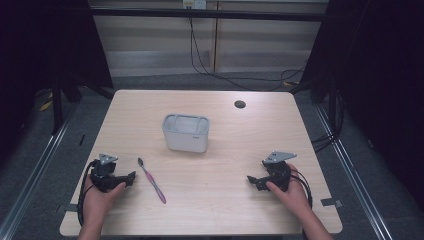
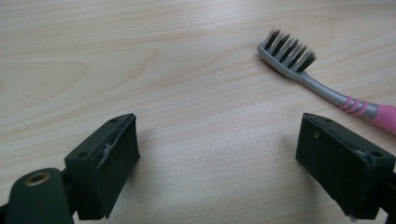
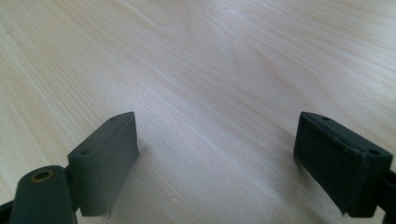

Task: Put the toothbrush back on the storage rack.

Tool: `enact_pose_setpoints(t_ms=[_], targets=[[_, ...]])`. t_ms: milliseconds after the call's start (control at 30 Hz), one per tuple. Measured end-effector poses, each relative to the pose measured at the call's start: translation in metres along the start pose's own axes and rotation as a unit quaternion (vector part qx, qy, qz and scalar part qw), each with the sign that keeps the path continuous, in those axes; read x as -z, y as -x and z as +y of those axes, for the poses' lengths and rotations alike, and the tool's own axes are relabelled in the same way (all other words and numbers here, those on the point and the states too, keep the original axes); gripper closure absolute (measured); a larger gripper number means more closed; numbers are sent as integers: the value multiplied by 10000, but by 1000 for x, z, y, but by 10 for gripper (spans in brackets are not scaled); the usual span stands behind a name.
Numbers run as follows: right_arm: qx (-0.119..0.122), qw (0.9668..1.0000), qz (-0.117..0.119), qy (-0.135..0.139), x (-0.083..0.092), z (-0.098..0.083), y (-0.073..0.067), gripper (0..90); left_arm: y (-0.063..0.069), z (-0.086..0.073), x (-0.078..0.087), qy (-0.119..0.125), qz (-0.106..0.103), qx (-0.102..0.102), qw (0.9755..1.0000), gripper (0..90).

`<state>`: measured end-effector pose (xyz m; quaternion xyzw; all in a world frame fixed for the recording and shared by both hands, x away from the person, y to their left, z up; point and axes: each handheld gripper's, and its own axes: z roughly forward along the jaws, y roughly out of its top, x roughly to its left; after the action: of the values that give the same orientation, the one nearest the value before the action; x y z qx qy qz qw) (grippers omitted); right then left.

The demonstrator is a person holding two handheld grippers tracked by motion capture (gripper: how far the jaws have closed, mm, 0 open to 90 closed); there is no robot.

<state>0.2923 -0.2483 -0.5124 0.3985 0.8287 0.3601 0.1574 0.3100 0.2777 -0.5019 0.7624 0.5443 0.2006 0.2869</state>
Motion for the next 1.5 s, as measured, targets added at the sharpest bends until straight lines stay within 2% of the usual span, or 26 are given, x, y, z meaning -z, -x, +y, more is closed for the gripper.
enact_pose_setpoints(t_ms=[200,267,333,367,400,433,533,567,667,733,833,867,900,1067,1267,1500], targets=[[-5,10000,-1,-5,0,0,0,132,2,-1,2,-62,-59,-30,10000,126],[3,10000,1,-1,0,0,0,132,1,0,4,-87,-38,-19,10000,156],[4,10000,1,-1,0,0,0,132,0,0,6,-83,-123,220,9996,166],[3,10000,0,-2,0,0,0,132,-2,2,8,-143,-238,404,9988,213],[2,10000,2,-2,0,0,0,132,-2,2,8,-143,-238,404,9988,230],[2,10000,2,-2,0,0,0,132,-2,3,9,-157,-316,559,9978,230],[-1,10000,2,-2,0,0,0,132,0,7,12,-138,-387,629,9972,278],[3,10000,3,-2,0,0,0,132,4,10,12,-216,-481,681,9963,296],[4,10000,2,-1,0,0,0,132,9,16,13,-286,-529,719,9956,310],[6,10000,2,-2,0,0,0,132,13,22,14,-333,-576,819,9944,321],[4,10000,1,-2,0,0,0,132,18,32,15,-463,-577,887,9933,342],[5,10000,2,-2,0,0,0,132,18,35,15,-507,-549,844,9936,347],[0,10000,-1,-4,0,0,0,131,20,40,15,-574,-516,920,9928,372],[1,10000,-3,-4,0,0,0,132,24,46,14,-700,-548,1029,9907,386],[2,10000,-2,-3,0,0,0,131,28,46,6,-987,-562,1177,9865,408],[-1,10000,-2,-5,0,0,0,132,34,48,5,-1120,-630,1215,9842,429]])
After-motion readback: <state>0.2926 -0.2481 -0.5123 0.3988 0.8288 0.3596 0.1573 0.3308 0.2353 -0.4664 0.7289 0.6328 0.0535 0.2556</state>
